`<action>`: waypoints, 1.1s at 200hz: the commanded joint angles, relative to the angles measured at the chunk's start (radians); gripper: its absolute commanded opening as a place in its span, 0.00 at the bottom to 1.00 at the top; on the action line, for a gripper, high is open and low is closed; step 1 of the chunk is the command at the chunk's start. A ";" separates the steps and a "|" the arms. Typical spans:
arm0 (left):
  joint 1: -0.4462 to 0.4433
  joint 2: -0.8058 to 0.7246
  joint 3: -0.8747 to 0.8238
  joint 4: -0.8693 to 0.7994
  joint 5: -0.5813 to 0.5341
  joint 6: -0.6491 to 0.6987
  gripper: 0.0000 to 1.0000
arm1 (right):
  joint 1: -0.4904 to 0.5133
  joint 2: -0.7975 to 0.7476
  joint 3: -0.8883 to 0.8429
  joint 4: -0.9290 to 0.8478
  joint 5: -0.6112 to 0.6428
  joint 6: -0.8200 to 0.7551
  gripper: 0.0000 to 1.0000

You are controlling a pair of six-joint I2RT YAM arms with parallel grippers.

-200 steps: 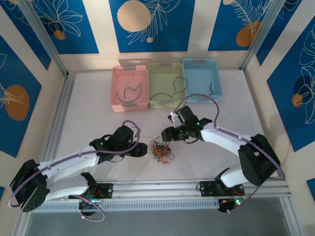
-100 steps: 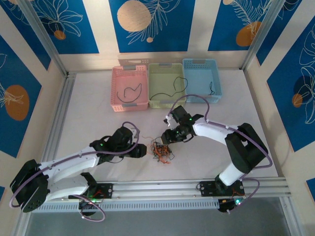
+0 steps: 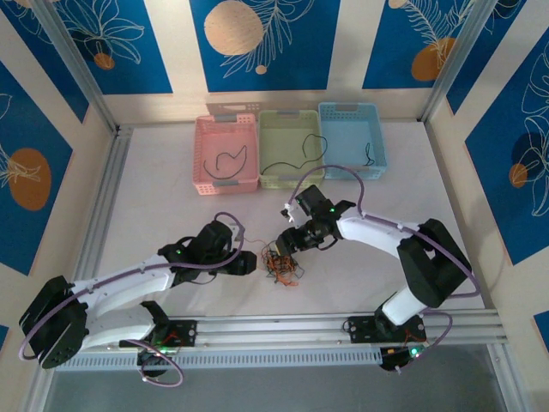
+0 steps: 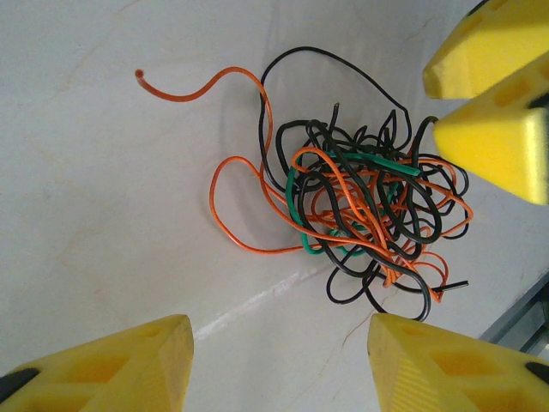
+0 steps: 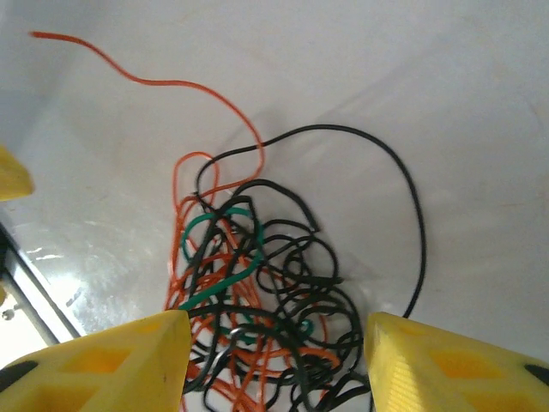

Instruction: Untangle the cables

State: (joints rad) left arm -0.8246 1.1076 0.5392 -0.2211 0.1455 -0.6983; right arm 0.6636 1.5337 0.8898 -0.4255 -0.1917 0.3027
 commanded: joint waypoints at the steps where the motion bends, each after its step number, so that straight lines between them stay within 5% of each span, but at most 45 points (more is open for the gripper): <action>1: 0.012 -0.002 0.016 -0.007 0.017 0.009 0.57 | 0.018 -0.037 -0.019 -0.018 -0.026 -0.014 0.57; 105: 0.012 -0.006 -0.002 -0.003 0.021 0.005 0.57 | 0.044 0.055 0.012 -0.060 0.051 -0.039 0.52; 134: 0.011 -0.013 -0.004 -0.002 0.022 0.002 0.57 | 0.044 0.060 0.018 -0.059 0.041 -0.045 0.40; 153: 0.010 -0.015 -0.005 -0.002 0.020 0.003 0.56 | 0.047 0.036 0.010 -0.051 0.046 -0.049 0.23; 198: 0.012 -0.035 -0.005 0.008 0.038 -0.008 0.56 | 0.052 -0.171 -0.082 0.061 0.046 -0.035 0.00; 220: 0.011 -0.062 -0.010 0.037 0.071 -0.013 0.56 | 0.008 -0.269 -0.136 0.144 0.017 -0.006 0.00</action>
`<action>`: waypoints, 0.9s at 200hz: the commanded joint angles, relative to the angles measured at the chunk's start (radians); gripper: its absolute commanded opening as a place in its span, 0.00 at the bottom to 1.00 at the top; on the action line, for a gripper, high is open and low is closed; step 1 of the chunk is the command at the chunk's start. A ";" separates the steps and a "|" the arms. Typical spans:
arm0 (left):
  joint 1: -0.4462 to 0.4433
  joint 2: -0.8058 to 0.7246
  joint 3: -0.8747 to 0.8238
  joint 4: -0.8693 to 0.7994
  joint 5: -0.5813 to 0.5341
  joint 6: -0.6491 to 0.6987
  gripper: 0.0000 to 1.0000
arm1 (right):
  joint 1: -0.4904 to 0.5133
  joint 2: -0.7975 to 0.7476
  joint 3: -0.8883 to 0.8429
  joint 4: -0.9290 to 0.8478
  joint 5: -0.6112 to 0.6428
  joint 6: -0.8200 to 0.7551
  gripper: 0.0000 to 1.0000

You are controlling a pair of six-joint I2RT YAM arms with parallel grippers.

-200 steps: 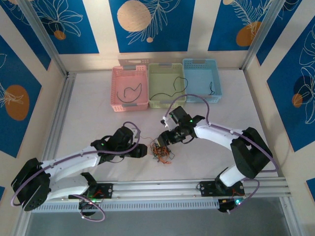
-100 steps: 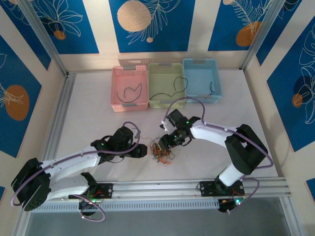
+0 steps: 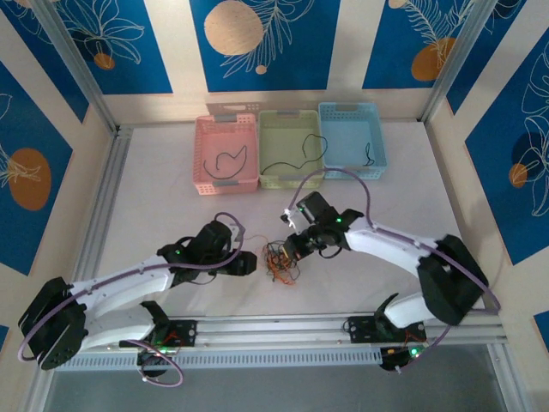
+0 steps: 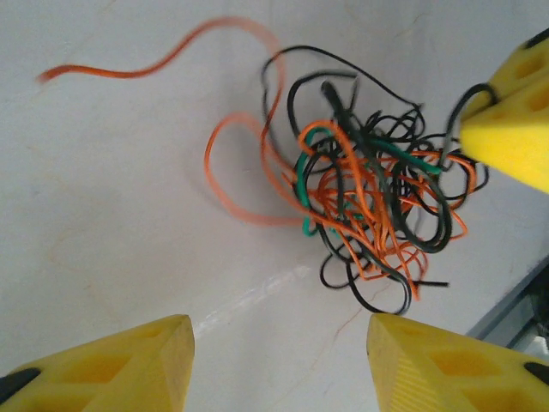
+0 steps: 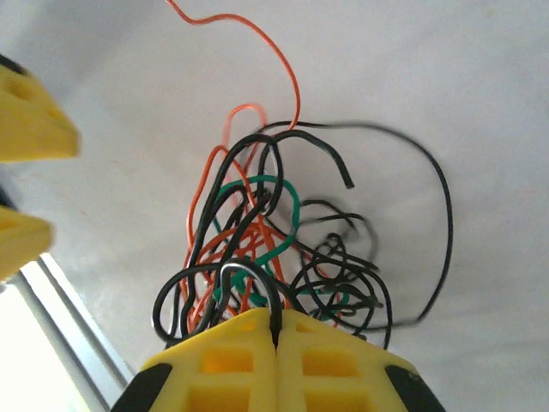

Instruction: Untangle the cables

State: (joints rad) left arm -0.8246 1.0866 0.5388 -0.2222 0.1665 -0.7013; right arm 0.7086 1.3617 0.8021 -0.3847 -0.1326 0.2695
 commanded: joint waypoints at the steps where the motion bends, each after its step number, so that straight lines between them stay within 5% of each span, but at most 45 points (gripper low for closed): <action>1: 0.011 -0.041 -0.010 0.040 0.051 -0.012 0.56 | -0.037 -0.101 -0.051 0.110 -0.045 0.029 0.00; 66: 0.012 -0.054 -0.044 0.205 0.195 -0.051 0.57 | -0.244 -0.171 -0.216 0.354 -0.306 0.170 0.00; 118: -0.022 0.067 -0.031 0.371 0.257 -0.102 0.56 | -0.264 -0.135 -0.228 0.393 -0.343 0.185 0.00; 180: -0.045 0.222 0.074 0.381 0.221 -0.079 0.55 | -0.292 -0.120 -0.241 0.421 -0.378 0.200 0.00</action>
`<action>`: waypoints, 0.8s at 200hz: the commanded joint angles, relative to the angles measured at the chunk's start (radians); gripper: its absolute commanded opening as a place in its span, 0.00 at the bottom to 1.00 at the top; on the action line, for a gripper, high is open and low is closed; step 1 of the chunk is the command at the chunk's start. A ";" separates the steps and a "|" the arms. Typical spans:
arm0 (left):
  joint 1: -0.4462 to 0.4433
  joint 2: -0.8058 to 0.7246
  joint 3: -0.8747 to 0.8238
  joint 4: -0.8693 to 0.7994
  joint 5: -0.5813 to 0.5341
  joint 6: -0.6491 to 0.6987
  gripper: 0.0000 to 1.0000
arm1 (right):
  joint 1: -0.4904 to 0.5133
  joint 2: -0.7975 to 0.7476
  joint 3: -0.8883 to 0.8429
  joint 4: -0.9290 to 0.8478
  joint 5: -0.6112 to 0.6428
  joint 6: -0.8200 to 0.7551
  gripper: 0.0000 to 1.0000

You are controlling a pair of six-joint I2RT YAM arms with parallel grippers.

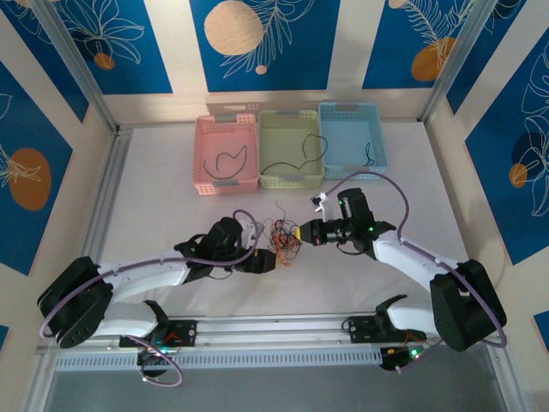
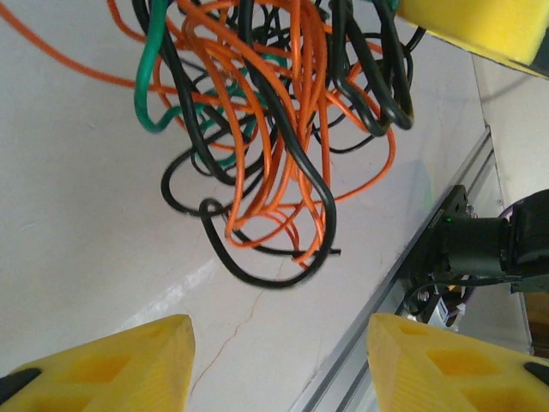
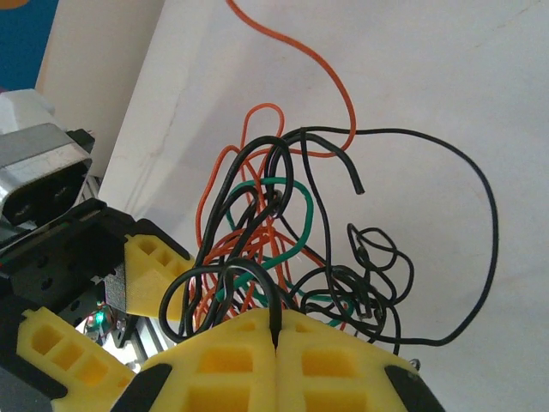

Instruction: Untangle the cables

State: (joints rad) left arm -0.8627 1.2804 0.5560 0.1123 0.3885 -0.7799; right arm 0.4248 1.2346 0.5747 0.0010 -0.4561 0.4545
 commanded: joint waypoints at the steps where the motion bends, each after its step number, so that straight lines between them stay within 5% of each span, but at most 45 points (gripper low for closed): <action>1: -0.007 0.030 0.059 0.048 0.000 -0.001 0.55 | -0.009 0.007 -0.014 0.035 -0.055 0.015 0.00; 87: -0.007 0.143 0.082 0.127 -0.026 0.004 0.30 | -0.018 0.025 -0.011 0.042 -0.071 0.020 0.00; 160: -0.009 0.151 0.073 0.123 -0.048 0.061 0.31 | -0.020 0.031 -0.010 0.047 -0.078 0.022 0.00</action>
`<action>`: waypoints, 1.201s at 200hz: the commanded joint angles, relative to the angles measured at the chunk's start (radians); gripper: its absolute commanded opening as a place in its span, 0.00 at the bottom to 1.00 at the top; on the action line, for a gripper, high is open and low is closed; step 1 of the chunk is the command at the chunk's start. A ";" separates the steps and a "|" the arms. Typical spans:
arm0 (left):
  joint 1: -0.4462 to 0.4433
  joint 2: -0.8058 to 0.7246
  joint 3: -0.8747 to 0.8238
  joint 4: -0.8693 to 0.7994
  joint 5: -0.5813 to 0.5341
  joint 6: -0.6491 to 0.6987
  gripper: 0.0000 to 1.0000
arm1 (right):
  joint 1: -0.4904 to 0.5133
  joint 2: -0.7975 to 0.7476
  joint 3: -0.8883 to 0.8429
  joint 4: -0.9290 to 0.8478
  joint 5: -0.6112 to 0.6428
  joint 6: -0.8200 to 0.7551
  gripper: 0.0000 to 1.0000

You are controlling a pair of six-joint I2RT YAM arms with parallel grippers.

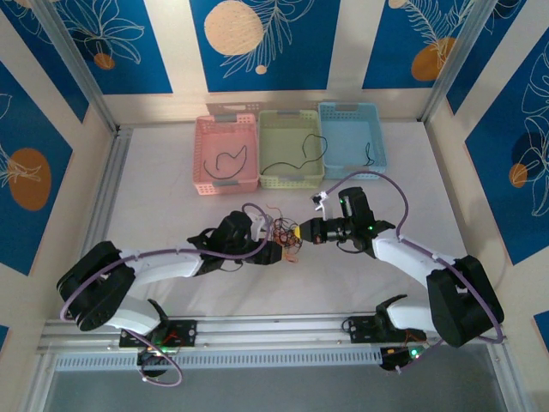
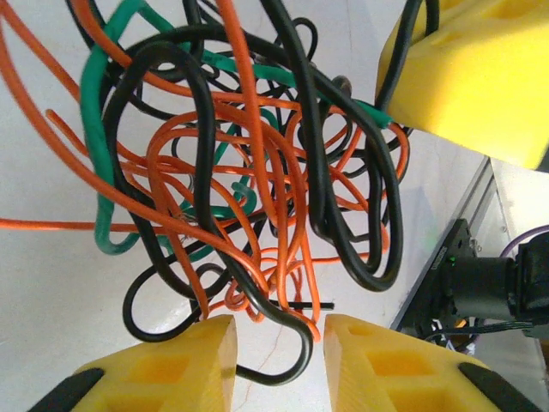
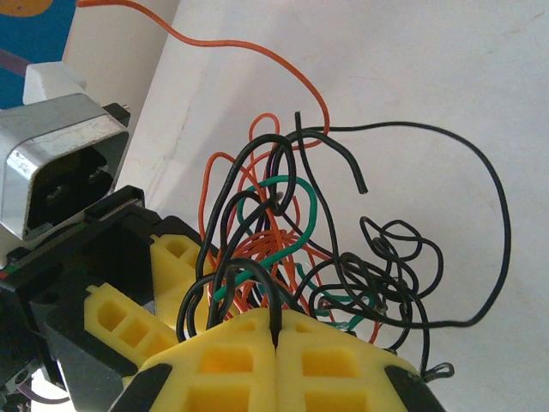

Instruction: Untangle the cables

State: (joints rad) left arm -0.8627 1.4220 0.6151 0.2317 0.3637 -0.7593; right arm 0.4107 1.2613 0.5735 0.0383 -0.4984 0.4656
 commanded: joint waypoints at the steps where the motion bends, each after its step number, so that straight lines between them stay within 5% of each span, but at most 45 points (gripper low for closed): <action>1: -0.009 0.009 0.014 0.002 -0.024 0.041 0.31 | -0.006 0.004 -0.010 0.008 -0.035 0.011 0.00; 37: -0.009 0.028 0.008 0.004 -0.026 0.046 0.27 | -0.005 0.010 -0.009 0.009 -0.038 0.010 0.00; 106: -0.008 -0.046 -0.028 -0.063 -0.072 0.059 0.00 | -0.007 0.007 -0.010 0.009 -0.032 0.014 0.00; 189: 0.011 -0.396 -0.045 -0.582 -0.330 0.088 0.00 | -0.024 0.010 -0.014 0.010 -0.023 0.031 0.00; 240: 0.049 -0.630 0.086 -0.953 -0.509 0.093 0.00 | -0.048 0.022 -0.018 0.016 -0.014 0.056 0.00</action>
State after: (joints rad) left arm -0.8356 0.8711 0.6151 -0.4480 0.0006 -0.6781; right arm 0.3878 1.2736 0.5735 0.0414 -0.5163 0.4992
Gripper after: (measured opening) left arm 0.065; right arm 0.051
